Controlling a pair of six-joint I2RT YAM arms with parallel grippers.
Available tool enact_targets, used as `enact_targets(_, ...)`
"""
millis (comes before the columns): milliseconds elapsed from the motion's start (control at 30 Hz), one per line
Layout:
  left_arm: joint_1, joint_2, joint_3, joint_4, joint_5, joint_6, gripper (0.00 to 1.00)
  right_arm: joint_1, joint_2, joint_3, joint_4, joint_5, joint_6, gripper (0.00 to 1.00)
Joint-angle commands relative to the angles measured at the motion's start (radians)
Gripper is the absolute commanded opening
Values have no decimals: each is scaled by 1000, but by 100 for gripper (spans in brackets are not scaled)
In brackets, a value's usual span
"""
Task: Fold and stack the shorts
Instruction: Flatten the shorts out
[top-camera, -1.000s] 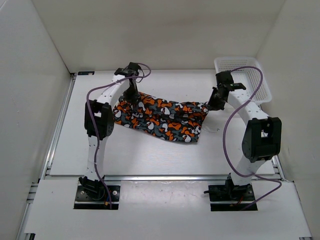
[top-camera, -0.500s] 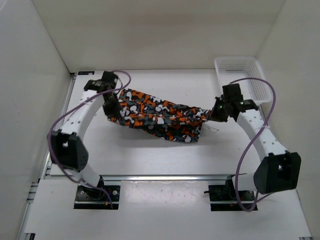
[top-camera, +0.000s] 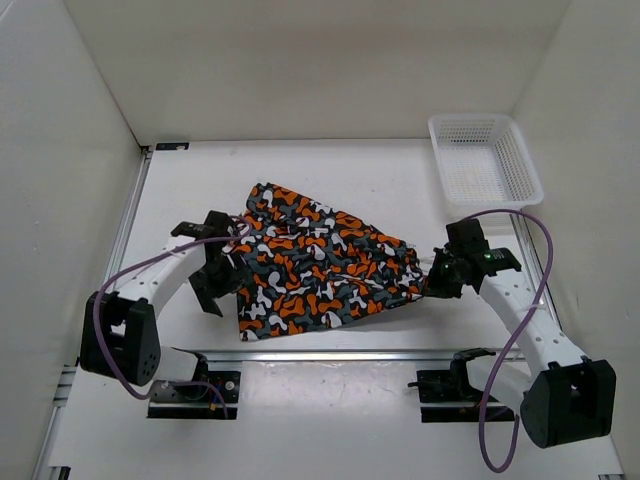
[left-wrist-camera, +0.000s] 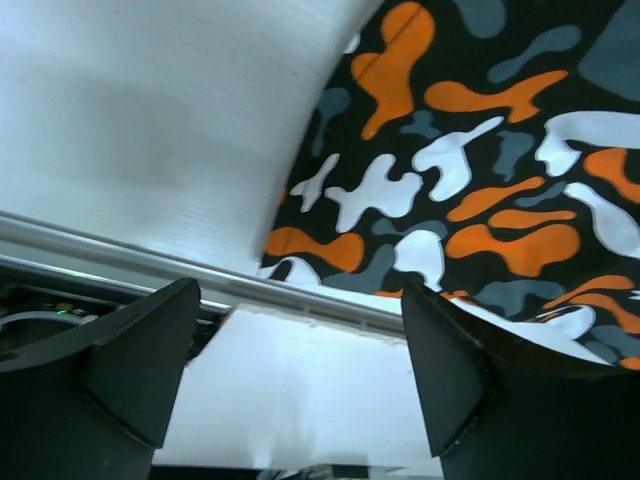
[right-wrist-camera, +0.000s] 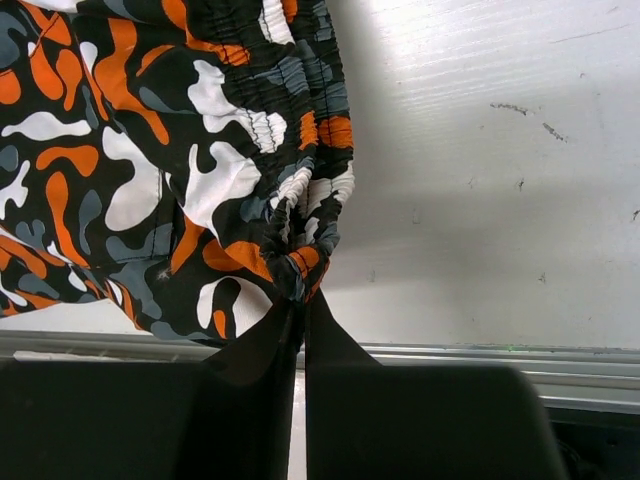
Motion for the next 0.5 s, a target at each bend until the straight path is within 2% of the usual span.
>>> enact_targets(0,-21,-49,-37,46,13,-73,91,5,-17,26,9,9,1,0)
enact_targets(167,-55,-7,-120,159,74,-106,80,5,5,26,33,9,1,0)
enact_targets(300,-93,154,-139,240,45,-129,67,5,26,8,61,0,1,0)
enact_targets(400,-93,222,-93,250,-10,-98,57,5,35,-15,84,0,11,0)
enact_targets(433,-93,254,-70,250,-29,-84,39,5,35,-26,113,0,20,0)
enact_targets(467,-93,268,-58,250,-55,-84,28,5,44,-37,124,0,20,0)
